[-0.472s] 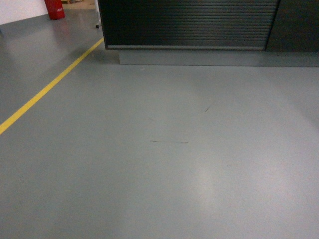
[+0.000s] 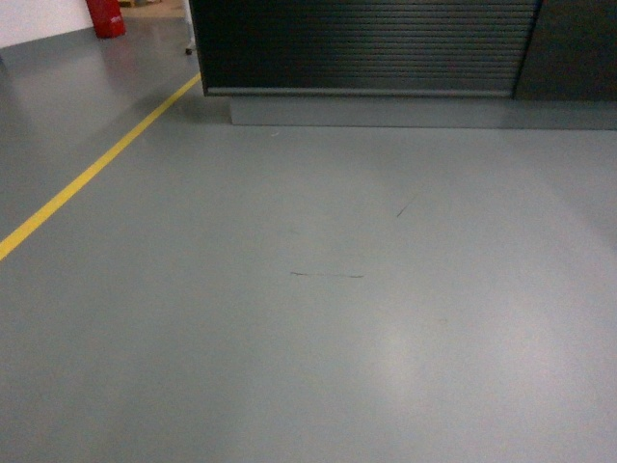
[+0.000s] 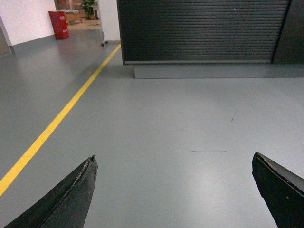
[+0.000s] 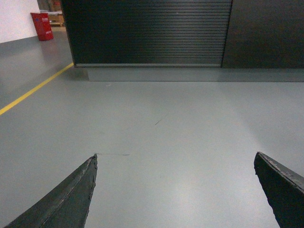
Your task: Place dark red mango on scale at checkout
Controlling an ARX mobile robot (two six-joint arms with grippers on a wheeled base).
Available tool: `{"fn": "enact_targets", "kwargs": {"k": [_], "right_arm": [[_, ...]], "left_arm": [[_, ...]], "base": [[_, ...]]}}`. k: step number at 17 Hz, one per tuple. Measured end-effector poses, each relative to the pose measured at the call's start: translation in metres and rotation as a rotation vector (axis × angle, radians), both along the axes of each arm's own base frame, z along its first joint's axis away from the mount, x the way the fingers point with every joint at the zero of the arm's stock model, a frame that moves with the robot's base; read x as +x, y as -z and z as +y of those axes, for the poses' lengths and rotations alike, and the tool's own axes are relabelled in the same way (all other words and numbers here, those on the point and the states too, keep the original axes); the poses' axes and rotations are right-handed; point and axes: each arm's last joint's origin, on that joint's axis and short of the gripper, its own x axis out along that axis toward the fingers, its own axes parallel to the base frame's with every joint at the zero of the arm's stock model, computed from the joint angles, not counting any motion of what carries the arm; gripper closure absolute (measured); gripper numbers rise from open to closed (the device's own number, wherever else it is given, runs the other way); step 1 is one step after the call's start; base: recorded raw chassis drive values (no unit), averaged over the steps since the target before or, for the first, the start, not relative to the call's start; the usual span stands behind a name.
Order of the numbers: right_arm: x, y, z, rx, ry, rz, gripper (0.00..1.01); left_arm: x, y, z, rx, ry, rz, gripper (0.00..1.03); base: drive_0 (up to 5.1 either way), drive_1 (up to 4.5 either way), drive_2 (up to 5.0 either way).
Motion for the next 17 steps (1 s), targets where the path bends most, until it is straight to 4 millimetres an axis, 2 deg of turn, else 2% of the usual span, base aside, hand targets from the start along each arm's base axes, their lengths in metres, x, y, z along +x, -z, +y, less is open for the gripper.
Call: {"fn": "enact_targets", "kwargs": {"k": [17], "right_arm": [[0.0000, 0.0000, 0.0000, 0.000, 0.000, 0.000, 0.03]], "left_arm": [[0.0000, 0.0000, 0.0000, 0.000, 0.000, 0.000, 0.05]], "base": [[0.0, 0.00, 0.0]]}}
